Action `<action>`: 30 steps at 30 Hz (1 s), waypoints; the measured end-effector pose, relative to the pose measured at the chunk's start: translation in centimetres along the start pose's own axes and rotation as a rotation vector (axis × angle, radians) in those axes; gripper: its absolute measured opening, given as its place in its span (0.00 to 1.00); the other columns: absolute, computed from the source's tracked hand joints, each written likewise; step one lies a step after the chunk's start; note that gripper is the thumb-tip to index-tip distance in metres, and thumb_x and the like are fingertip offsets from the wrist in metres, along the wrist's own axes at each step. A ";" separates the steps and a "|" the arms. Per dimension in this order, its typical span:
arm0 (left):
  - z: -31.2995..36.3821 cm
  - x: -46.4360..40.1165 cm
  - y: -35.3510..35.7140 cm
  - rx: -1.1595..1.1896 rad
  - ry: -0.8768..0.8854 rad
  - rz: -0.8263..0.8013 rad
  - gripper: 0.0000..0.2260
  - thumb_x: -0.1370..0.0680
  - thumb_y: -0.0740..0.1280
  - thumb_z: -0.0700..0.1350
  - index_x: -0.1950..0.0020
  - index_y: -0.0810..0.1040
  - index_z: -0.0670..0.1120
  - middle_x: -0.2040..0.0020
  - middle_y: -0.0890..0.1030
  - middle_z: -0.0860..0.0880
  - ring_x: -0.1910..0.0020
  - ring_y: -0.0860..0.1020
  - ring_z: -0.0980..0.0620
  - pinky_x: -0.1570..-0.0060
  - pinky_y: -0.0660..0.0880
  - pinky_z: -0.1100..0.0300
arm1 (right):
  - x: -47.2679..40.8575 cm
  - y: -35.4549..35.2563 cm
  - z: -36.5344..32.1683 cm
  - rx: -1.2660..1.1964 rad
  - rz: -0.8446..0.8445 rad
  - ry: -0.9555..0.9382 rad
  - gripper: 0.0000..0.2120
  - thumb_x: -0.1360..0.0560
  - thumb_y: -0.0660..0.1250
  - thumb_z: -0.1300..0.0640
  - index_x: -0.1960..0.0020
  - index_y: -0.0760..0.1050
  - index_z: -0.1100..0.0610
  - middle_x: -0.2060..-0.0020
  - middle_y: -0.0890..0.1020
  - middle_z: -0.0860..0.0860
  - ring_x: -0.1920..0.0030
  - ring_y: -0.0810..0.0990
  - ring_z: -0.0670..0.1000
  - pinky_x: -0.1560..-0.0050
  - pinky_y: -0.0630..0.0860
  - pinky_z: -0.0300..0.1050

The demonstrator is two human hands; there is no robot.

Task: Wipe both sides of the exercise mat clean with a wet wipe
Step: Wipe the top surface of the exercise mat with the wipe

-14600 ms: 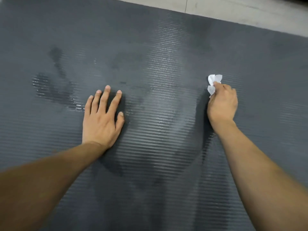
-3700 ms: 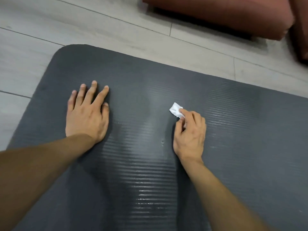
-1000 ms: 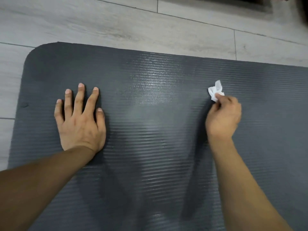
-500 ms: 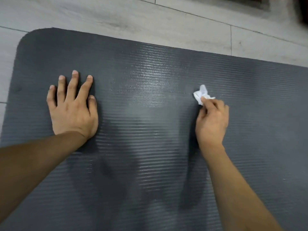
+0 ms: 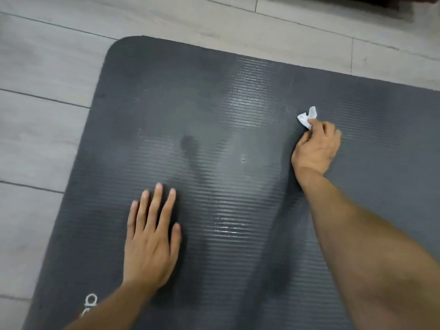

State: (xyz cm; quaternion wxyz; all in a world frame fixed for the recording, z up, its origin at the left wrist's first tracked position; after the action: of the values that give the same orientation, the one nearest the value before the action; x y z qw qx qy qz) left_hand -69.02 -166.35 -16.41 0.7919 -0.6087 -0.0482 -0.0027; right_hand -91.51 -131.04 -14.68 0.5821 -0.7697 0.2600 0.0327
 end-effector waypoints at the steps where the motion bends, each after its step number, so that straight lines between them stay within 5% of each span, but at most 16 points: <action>1: -0.4 2.8 0.4 -0.016 -0.010 -0.015 0.29 0.18 0.54 0.52 0.17 0.60 0.47 0.16 0.56 0.46 0.17 0.55 0.42 0.22 0.56 0.37 | -0.1 0.1 -0.1 0.043 -0.005 -0.014 0.15 0.26 0.59 0.62 0.43 0.79 0.56 0.51 0.79 0.57 0.52 0.74 0.62 0.48 0.67 0.52; 9: -1.0 4.2 1.6 -0.041 -0.022 -0.011 0.31 0.20 0.55 0.52 0.17 0.61 0.47 0.16 0.58 0.46 0.17 0.55 0.41 0.21 0.53 0.38 | 2.2 0.5 -5.6 -0.019 -0.102 0.160 0.15 0.28 0.61 0.66 0.46 0.82 0.59 0.53 0.81 0.61 0.51 0.75 0.63 0.50 0.68 0.52; 12: -1.3 4.0 1.6 -0.059 -0.028 -0.008 0.31 0.20 0.55 0.52 0.17 0.61 0.48 0.16 0.58 0.47 0.17 0.55 0.41 0.21 0.54 0.38 | 8.4 1.9 -18.5 -0.193 -0.187 -0.153 0.09 0.33 0.66 0.67 0.56 0.82 0.60 0.60 0.81 0.58 0.56 0.77 0.61 0.56 0.72 0.52; 15: -1.1 4.0 1.4 -0.052 -0.024 0.008 0.30 0.21 0.55 0.51 0.17 0.61 0.48 0.16 0.58 0.46 0.18 0.56 0.41 0.21 0.54 0.38 | 15.2 3.2 -27.5 -0.231 -0.356 -0.526 0.11 0.30 0.62 0.64 0.54 0.82 0.58 0.57 0.82 0.55 0.52 0.77 0.59 0.51 0.74 0.51; 19: -1.2 3.9 1.3 -0.036 -0.023 0.029 0.30 0.21 0.55 0.51 0.17 0.61 0.49 0.17 0.59 0.47 0.18 0.57 0.41 0.20 0.53 0.39 | 11.9 1.6 -19.3 -0.177 -0.246 -0.617 0.16 0.29 0.58 0.61 0.50 0.82 0.56 0.54 0.83 0.51 0.55 0.78 0.57 0.53 0.75 0.50; 24: -1.2 4.0 1.5 -0.027 -0.035 0.012 0.30 0.20 0.54 0.52 0.17 0.59 0.50 0.16 0.58 0.47 0.17 0.55 0.41 0.20 0.52 0.38 | 4.3 -1.7 -2.6 0.149 -0.196 -0.072 0.18 0.28 0.57 0.64 0.48 0.82 0.57 0.53 0.83 0.59 0.54 0.76 0.63 0.51 0.70 0.53; 27: -1.3 3.9 1.4 -0.032 -0.040 0.015 0.30 0.20 0.54 0.52 0.17 0.60 0.50 0.16 0.58 0.46 0.17 0.56 0.41 0.20 0.53 0.39 | 6.1 -1.6 -6.4 0.055 -0.137 0.081 0.18 0.31 0.54 0.66 0.51 0.82 0.61 0.56 0.82 0.61 0.56 0.76 0.64 0.53 0.71 0.53; 30: -1.2 3.9 1.3 -0.048 -0.035 0.021 0.30 0.20 0.54 0.52 0.17 0.61 0.49 0.17 0.59 0.46 0.18 0.58 0.41 0.21 0.54 0.39 | 12.3 0.9 -18.5 -0.151 -0.244 -0.264 0.20 0.31 0.51 0.63 0.55 0.82 0.59 0.58 0.83 0.57 0.56 0.77 0.60 0.52 0.73 0.51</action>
State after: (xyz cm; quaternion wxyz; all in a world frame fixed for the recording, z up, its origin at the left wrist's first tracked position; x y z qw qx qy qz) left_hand -64.92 -166.93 -17.70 0.7762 -0.6279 -0.0556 0.0153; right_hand -85.96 -152.53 -13.91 0.5514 -0.8260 0.0830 0.0820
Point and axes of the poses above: each hand's wrist, its own x-axis away from the middle knuckle, its own y-axis out of the palm, z = x × y, the point moved 9 cm from there along -x, towards the middle knuckle
